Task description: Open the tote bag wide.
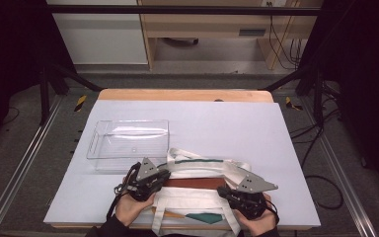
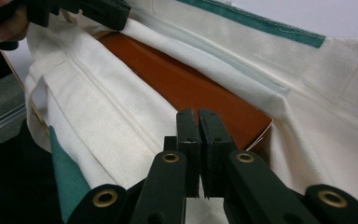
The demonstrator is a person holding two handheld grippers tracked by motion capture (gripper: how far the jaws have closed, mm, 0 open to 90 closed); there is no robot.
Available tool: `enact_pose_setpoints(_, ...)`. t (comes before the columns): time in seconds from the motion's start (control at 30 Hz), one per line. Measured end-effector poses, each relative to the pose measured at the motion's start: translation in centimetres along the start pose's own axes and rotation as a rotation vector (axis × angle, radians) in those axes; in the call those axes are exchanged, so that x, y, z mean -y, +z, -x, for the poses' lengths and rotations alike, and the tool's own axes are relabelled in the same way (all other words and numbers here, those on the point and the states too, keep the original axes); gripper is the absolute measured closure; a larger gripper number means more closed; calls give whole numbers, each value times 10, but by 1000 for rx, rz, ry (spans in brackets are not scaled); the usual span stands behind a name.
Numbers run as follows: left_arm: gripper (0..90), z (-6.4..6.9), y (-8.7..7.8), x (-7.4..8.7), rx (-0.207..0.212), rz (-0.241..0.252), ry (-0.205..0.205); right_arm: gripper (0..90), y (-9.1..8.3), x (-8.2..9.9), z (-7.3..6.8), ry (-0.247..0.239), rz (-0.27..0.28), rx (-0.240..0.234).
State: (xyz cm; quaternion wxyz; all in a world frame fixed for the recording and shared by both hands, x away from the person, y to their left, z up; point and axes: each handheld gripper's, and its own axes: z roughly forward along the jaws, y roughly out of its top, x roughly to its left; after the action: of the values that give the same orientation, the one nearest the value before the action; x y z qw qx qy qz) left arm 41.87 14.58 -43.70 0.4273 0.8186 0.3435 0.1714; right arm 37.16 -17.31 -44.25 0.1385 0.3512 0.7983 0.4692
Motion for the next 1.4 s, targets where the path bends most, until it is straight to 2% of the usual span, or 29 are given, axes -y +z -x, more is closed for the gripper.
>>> enact_pose_setpoints(0.03, 871, 0, 0, 0, -3, 4, -16, 886, -1, 0, 0, 0, 2, -5)
enact_pose_setpoints(0.27, 882, -1, -1, -4, -45, 22, -45, 889, -7, 1, -4, -10, -18, -30)
enact_pose_setpoints(0.3, 882, -1, 0, -6, -69, 26, -46, 890, -8, 6, -6, -13, -34, -41)
enact_pose_setpoints(0.33, 882, -1, 0, -6, -69, 26, -46, 890, -8, 6, -6, -13, -34, -41)
enact_pose_setpoints(0.4, 882, 0, 4, -6, -104, 26, -50, 891, -9, 14, -9, -19, -58, -58)
enact_pose_setpoints(0.5, 881, -1, 9, -5, -116, 24, -69, 891, -5, 21, -12, -14, -84, -54)
enact_pose_setpoints(0.67, 879, -3, 14, -2, -120, 18, -76, 891, 4, 27, -9, -1, -109, -43)
enact_pose_setpoints(0.77, 871, -4, 19, 1, -118, 6, -81, 891, 12, 31, -10, -26, -132, -26)
enact_pose_setpoints(0.87, 853, -7, 20, 3, -108, 20, -89, 887, 17, 32, -12, -50, -145, 0)
enact_pose_setpoints(0.93, 825, -7, 19, 3, -104, 24, -89, 882, 16, 32, -11, -50, -136, -5)
enact_pose_setpoints(1.0, 723, -7, 11, 1, -89, 32, -85, 817, 11, 29, -12, -43, -120, -21)
enact_pose_setpoints(1.03, 710, -7, 11, 1, -89, 32, -85, 817, 11, 29, -12, -43, -120, -21)
enact_pose_setpoints(1.07, 710, -7, 4, 0, -79, 39, -90, 803, 9, 28, -12, -46, -110, -26)
enact_pose_setpoints(1.1, 694, -7, -3, -1, -72, 54, -90, 799, 5, 25, -13, -62, -88, -22)
enact_pose_setpoints(1.13, 685, -7, -10, -1, -67, 67, -91, 795, -5, 21, -13, -57, -33, -25)
enact_pose_setpoints(1.17, 685, -6, -17, -1, -62, 74, -89, 795, -5, 21, -13, -57, -33, -25)
enact_pose_setpoints(1.2, 688, -6, -23, 0, -52, 75, -83, 795, -16, 16, -11, -46, 22, -11)
enact_pose_setpoints(1.23, 694, -5, -29, 2, -45, 76, -78, 793, -21, 13, -9, -43, 42, 1)
enact_pose_setpoints(1.27, 694, -4, -33, 4, -44, 75, -75, 793, -21, 13, -9, -43, 42, 1)
enact_pose_setpoints(1.33, 706, -2, -36, 11, -26, 57, -73, 782, -27, 8, -3, -28, 75, 53)
enact_pose_setpoints(1.4, 708, 0, -36, 18, -19, 30, -65, 745, -28, 4, 3, -17, 82, 84)
